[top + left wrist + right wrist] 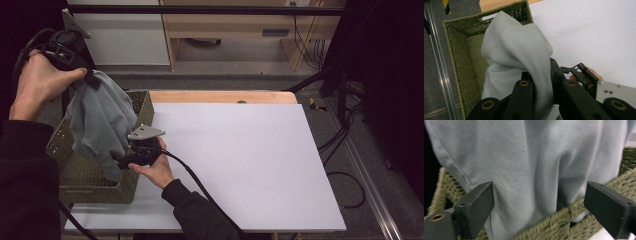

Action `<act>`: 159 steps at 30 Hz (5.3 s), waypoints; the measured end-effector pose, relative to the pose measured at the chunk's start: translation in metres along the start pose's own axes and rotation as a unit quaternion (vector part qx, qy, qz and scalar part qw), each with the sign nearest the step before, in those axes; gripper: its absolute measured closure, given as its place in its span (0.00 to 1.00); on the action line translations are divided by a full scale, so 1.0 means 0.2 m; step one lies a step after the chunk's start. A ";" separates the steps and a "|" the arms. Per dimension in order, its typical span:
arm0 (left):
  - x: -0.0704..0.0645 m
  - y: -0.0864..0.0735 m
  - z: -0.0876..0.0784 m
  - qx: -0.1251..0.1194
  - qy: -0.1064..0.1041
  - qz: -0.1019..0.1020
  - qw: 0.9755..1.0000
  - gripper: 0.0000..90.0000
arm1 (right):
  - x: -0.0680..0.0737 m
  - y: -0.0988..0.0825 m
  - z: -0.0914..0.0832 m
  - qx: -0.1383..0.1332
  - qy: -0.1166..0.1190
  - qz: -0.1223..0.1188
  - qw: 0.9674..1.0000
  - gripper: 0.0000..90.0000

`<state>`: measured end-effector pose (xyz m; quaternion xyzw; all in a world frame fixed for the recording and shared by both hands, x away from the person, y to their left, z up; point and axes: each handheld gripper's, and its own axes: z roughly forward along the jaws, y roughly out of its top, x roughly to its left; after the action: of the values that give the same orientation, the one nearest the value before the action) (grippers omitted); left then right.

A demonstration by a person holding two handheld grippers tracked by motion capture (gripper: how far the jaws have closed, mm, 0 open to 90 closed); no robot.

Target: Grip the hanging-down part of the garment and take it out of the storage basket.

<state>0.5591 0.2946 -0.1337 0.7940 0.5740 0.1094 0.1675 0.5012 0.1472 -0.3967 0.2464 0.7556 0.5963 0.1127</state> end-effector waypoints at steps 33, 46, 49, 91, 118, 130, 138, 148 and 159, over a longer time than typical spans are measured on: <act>0.05 -0.04 -0.01 -0.014 -0.005 -0.009 1.000 0.93 | -0.10 0.14 -0.28 -0.037 0.005 -0.006 0.999 0.97; 0.03 -0.04 0.00 -0.019 -0.010 -0.008 1.000 0.93 | -0.18 0.28 -0.64 -0.082 -0.031 -0.030 0.996 0.97; 0.02 -0.04 0.00 -0.019 -0.013 -0.005 1.000 0.93 | -0.19 0.30 -0.69 -0.086 -0.038 -0.034 0.995 0.98; -0.12 -0.03 0.09 -0.009 -0.035 0.031 0.999 0.93 | -0.23 -0.01 -0.72 0.009 -0.027 -0.019 0.999 0.66; -0.14 -0.03 0.11 -0.008 -0.039 0.040 0.998 0.93 | -0.38 -0.14 -1.35 -0.076 -0.162 0.019 0.984 0.04; -0.14 -0.04 0.11 -0.010 -0.039 0.038 0.998 0.93 | -0.41 -0.28 -1.58 -0.077 -0.222 0.025 0.972 0.02; -0.15 -0.04 0.11 -0.010 -0.040 0.042 0.998 0.93 | -0.42 -0.37 -1.66 -0.074 -0.249 0.030 0.965 0.00; -0.15 -0.03 0.12 -0.009 -0.042 0.042 0.998 0.93 | -0.43 -0.49 -1.71 -0.075 -0.259 0.049 0.962 0.00; -0.14 -0.04 0.13 -0.008 -0.044 0.042 0.998 0.93 | -0.42 -0.54 -1.74 -0.078 -0.259 0.053 0.961 0.00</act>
<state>0.5533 0.2665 -0.1597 0.8201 0.5313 0.0864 0.1941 0.3854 -0.2080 -0.4194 0.4223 0.6375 0.5746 0.2918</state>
